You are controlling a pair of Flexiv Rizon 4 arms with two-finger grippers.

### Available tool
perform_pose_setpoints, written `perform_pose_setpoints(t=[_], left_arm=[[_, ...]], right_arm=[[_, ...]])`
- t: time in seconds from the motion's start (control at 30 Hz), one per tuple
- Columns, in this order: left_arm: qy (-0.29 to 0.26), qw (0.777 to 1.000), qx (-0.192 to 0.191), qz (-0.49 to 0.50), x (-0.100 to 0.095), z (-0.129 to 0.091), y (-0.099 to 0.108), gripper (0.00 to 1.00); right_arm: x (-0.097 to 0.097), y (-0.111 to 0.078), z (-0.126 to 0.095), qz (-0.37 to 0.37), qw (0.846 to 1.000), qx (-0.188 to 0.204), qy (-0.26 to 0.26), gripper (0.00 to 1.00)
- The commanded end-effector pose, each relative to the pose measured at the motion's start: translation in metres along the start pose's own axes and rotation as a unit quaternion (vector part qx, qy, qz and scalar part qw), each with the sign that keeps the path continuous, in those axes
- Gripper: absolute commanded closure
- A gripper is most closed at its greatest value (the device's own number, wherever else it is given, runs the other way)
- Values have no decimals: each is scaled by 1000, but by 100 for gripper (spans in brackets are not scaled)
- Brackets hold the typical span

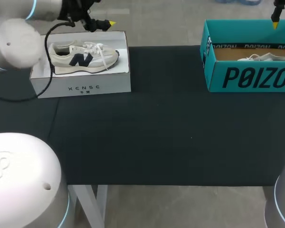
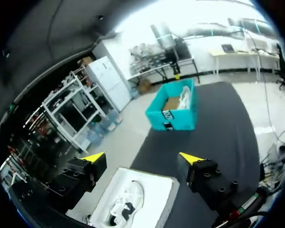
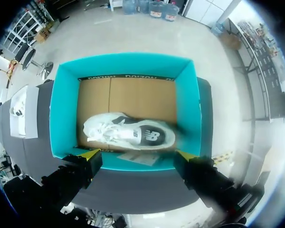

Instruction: Take the shoe out of the shoebox, open the shoe tongue, remove and reinsert the insole, then place the shoe into the shoebox

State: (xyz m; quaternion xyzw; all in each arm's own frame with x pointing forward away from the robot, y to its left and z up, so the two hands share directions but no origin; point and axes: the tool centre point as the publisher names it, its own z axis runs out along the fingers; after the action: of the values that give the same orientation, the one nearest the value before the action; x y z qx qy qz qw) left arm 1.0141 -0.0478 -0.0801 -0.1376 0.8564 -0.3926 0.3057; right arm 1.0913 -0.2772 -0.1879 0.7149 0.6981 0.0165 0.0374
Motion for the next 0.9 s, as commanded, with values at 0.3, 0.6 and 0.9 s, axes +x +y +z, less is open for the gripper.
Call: perform_pose_setpoints(t=[0.3, 0.6, 0.9], left_arm=[[-96, 817, -344, -453, -53, 33, 55, 0], [-116, 715, -379, -575, -86, 37, 118, 0], [-170, 602, -416, -660, -97, 38, 165, 0]], right_arm=[[0, -1, 0, 0, 1000, -1, 0, 0], [0, -1, 0, 0, 1000, -1, 0, 0], [0, -1, 0, 0, 1000, -1, 0, 0]])
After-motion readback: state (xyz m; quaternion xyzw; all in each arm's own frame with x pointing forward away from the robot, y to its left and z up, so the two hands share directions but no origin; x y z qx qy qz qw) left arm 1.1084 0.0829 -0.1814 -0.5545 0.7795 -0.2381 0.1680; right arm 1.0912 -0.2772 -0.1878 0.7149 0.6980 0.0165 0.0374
